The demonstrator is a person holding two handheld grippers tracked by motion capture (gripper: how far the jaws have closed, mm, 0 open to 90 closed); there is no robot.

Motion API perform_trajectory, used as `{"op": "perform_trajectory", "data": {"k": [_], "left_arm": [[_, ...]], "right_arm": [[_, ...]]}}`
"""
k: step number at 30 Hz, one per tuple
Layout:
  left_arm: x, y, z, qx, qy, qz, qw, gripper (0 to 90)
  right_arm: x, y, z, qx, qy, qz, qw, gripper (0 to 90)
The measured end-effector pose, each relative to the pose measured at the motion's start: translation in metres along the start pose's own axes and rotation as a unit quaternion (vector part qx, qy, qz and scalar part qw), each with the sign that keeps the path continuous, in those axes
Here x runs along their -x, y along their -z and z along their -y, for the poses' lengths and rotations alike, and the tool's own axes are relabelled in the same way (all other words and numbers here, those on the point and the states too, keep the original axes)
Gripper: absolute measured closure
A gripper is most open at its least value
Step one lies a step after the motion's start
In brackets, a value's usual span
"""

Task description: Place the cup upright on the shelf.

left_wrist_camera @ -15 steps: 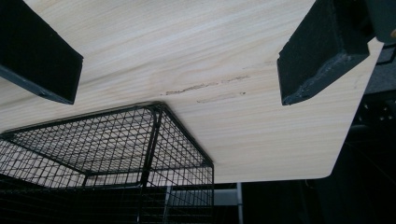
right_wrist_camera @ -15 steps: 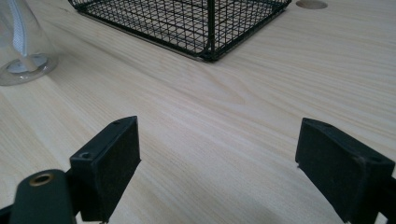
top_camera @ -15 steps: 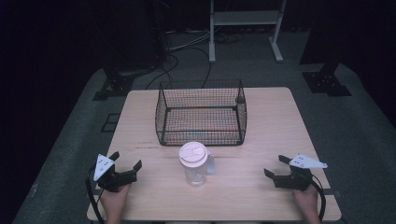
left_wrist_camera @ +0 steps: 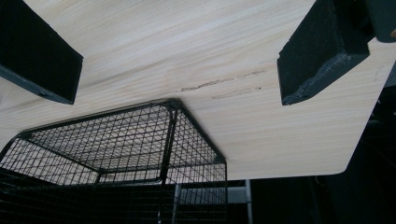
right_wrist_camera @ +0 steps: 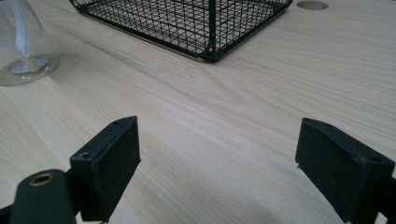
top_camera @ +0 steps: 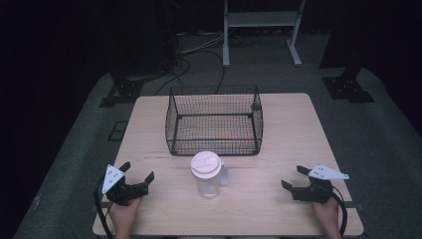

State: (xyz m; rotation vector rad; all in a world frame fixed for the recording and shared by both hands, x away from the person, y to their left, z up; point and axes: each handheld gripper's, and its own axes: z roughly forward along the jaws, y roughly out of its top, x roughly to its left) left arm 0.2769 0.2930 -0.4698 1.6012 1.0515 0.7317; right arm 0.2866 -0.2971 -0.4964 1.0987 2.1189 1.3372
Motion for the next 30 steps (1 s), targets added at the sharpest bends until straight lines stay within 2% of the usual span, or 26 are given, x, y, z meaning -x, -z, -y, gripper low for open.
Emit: {"op": "perform_trajectory", "data": {"k": [7, 14, 20, 23, 24, 27, 29, 30], "left_arm": [[0.009, 0.002, -0.002, 0.008, -0.013, 0.017, 0.9997, 0.0], [0.012, 0.004, -0.003, 0.014, -0.015, 0.024, 0.9995, 0.0], [0.016, 0.004, -0.005, 0.016, -0.019, 0.041, 0.9989, 0.0], [0.023, 0.004, -0.009, 0.02, -0.033, 0.045, 0.9982, 0.0], [0.029, 0.005, -0.013, 0.023, -0.048, 0.047, 0.9975, 0.0], [0.036, 0.004, -0.018, 0.026, -0.063, 0.055, 0.9962, 0.0], [0.038, 0.003, -0.019, 0.023, -0.065, 0.056, 0.996, 0.0], [0.041, 0.002, -0.023, 0.024, -0.064, 0.063, 0.9956, 0.0]], "right_arm": [[-0.001, 0.0, 0.0, -0.002, 0.002, 0.001, 1.0, 12.9], [-0.001, 0.0, 0.0, -0.003, 0.004, 0.001, 1.0, 12.9], [-0.001, 0.0, 0.0, -0.002, 0.003, 0.002, 1.0, 12.9], [-0.001, 0.0, 0.0, -0.002, 0.003, 0.002, 1.0, 12.9], [-0.001, 0.0, 0.0, -0.002, 0.004, 0.002, 1.0, 12.9], [-0.001, 0.0, 0.0, -0.003, 0.003, 0.001, 1.0, 12.9], [-0.001, 0.0, 0.0, -0.003, 0.003, 0.001, 1.0, 12.9], [-0.001, 0.0, 0.0, -0.004, 0.003, 0.001, 1.0, 12.9]]}}
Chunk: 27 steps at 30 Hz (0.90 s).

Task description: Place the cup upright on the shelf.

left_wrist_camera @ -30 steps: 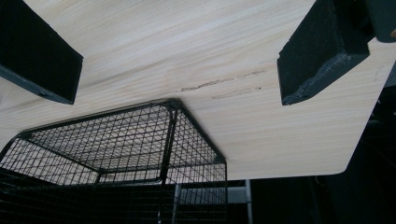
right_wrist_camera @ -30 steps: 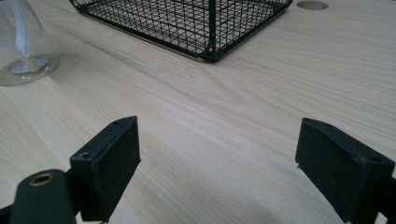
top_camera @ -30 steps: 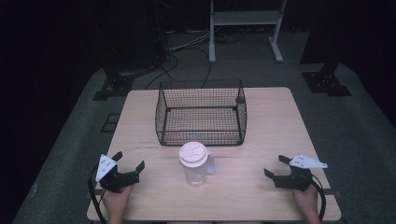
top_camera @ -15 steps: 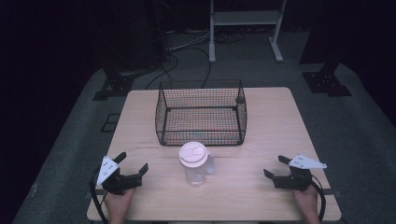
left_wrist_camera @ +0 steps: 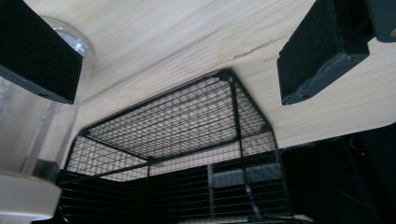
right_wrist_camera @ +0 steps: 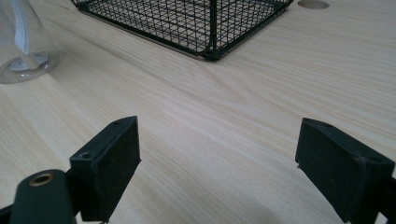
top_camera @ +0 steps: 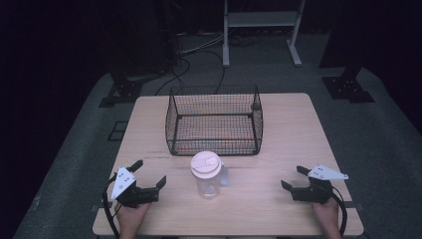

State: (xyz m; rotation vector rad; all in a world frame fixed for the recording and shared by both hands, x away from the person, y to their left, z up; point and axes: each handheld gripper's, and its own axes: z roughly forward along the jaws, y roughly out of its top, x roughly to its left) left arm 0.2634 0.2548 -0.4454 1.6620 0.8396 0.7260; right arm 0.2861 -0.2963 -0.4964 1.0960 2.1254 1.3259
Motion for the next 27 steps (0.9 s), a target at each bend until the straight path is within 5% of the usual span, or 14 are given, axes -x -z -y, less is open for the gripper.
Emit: {"op": "perform_trajectory", "data": {"k": [8, 16, 27], "left_arm": [[0.005, 0.001, -0.016, 0.01, -0.007, 0.006, 0.9999, 0.0], [0.009, 0.005, -0.041, 0.028, 0.008, 0.044, 0.9986, 0.0], [0.029, 0.004, -0.069, 0.021, -0.018, 0.114, 0.9931, 0.0]], "right_arm": [[0.0, 0.0, 0.0, -0.002, 0.001, -0.001, 1.0, 12.9], [0.0, 0.0, 0.0, -0.002, 0.002, -0.003, 1.0, 12.9], [0.0, 0.0, 0.0, -0.002, 0.001, -0.004, 1.0, 12.9]]}}
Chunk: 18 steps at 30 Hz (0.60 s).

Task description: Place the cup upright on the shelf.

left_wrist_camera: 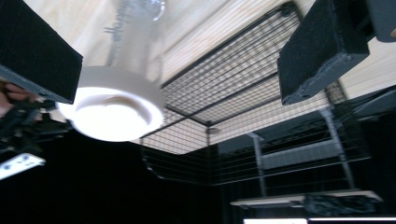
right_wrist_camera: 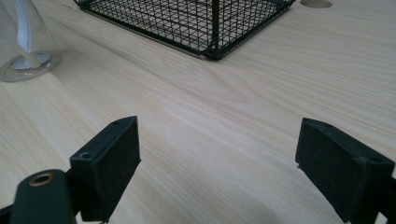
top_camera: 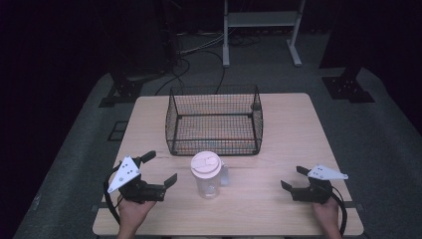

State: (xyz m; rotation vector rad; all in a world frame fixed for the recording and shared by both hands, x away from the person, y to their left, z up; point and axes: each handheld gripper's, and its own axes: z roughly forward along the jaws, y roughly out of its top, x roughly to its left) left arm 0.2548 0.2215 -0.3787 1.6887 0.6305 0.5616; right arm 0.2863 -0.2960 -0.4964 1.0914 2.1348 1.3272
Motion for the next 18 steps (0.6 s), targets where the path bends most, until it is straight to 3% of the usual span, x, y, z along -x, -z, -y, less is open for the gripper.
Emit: {"op": "perform_trajectory", "data": {"k": [3, 6, 7, 12, 18], "left_arm": [[0.005, -0.004, -0.006, -0.005, -0.004, 0.029, 0.9996, 0.0], [0.007, -0.008, -0.009, -0.014, -0.011, 0.04, 0.9991, 0.0], [0.008, -0.011, -0.011, -0.021, -0.012, 0.054, 0.9982, 0.0], [0.012, -0.022, -0.014, -0.046, -0.024, 0.082, 0.9953, 0.0], [0.014, -0.029, -0.016, -0.058, -0.031, 0.097, 0.9932, 0.0]], "right_arm": [[0.0, 0.0, 0.0, 0.0, 0.001, -0.001, 1.0, 12.9], [0.0, 0.0, 0.0, 0.0, 0.001, -0.001, 1.0, 12.9], [0.0, 0.0, 0.0, 0.0, 0.0, -0.002, 1.0, 12.9], [0.0, 0.0, 0.0, 0.0, 0.001, -0.002, 1.0, 12.9], [0.0, 0.0, 0.0, 0.001, 0.003, -0.002, 1.0, 12.9]]}}
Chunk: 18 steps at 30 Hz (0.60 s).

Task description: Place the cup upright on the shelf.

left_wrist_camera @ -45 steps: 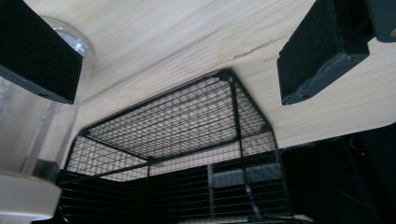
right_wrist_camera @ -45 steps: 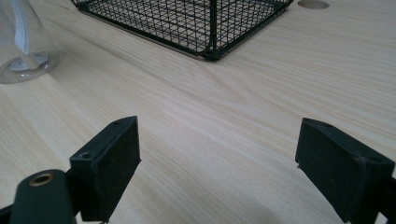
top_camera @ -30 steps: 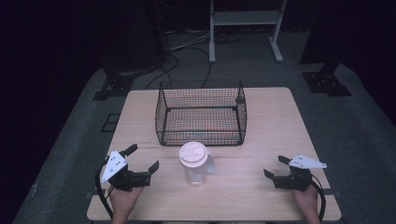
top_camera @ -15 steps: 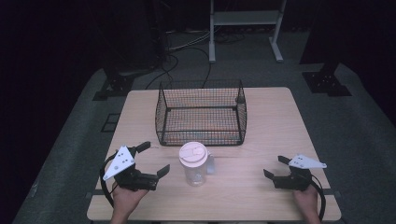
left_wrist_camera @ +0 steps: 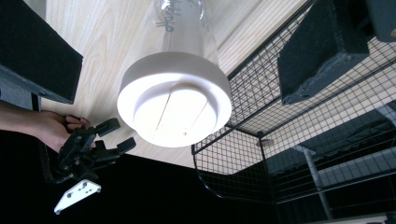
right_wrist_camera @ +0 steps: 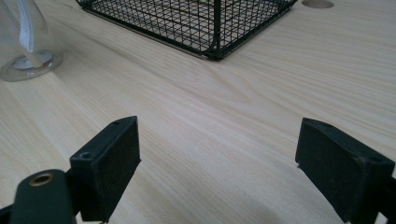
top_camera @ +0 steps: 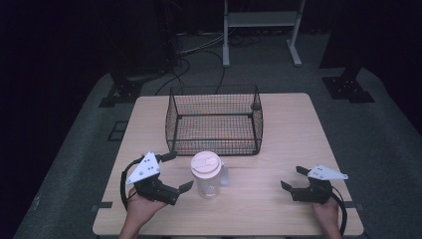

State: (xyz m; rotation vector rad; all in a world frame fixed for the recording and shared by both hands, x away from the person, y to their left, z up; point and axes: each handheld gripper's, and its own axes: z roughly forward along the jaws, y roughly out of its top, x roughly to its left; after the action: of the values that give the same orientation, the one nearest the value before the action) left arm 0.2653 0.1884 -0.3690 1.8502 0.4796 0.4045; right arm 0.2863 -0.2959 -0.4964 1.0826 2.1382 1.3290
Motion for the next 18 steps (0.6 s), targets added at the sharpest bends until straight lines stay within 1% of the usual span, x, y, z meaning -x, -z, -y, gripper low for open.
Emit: {"op": "perform_trajectory", "data": {"k": [2, 4, 6, 7, 8, 9, 13, 14, 16, 18], "left_arm": [[0.0, -0.001, 0.0, -0.002, 0.0, -0.001, 1.0, 0.0], [0.0, -0.003, 0.0, -0.006, 0.001, 0.003, 1.0, 0.0], [0.0, -0.006, 0.0, -0.013, -0.002, 0.003, 0.9999, 0.0], [-0.001, -0.009, 0.0, -0.02, -0.002, 0.009, 0.9997, 0.0], [-0.001, -0.009, 0.0, -0.02, -0.002, 0.009, 0.9997, 0.0], [-0.001, -0.011, -0.001, -0.03, -0.006, 0.012, 0.9995, 0.0], [-0.001, -0.016, -0.001, -0.038, -0.006, 0.018, 0.9991, 0.0], [-0.001, -0.017, -0.001, -0.044, -0.01, 0.017, 0.9988, 0.0], [-0.001, -0.02, -0.001, -0.048, -0.009, 0.02, 0.9986, 0.0], [-0.001, -0.025, -0.002, -0.058, -0.014, 0.023, 0.998, 0.0]], "right_arm": [[0.0, 0.0, 0.0, 0.0, 0.0, 0.0, 1.0, 12.9], [0.0, 0.0, 0.0, 0.0, 0.001, 0.0, 1.0, 12.9], [0.0, 0.0, 0.0, 0.0, 0.001, 0.0, 1.0, 12.9], [0.0, 0.0, 0.0, 0.0, 0.001, -0.001, 1.0, 12.9], [0.0, 0.0, 0.0, 0.0, 0.001, -0.001, 1.0, 12.9], [0.0, 0.0, 0.0, 0.0, 0.001, -0.001, 1.0, 12.9], [0.0, 0.0, 0.0, 0.0, 0.001, -0.002, 1.0, 12.9], [0.0, 0.0, 0.0, 0.0, 0.001, -0.002, 1.0, 12.9], [0.0, 0.0, 0.0, 0.0, 0.001, -0.003, 1.0, 12.9], [0.0, 0.0, 0.0, 0.0, 0.001, -0.003, 1.0, 12.9]]}}
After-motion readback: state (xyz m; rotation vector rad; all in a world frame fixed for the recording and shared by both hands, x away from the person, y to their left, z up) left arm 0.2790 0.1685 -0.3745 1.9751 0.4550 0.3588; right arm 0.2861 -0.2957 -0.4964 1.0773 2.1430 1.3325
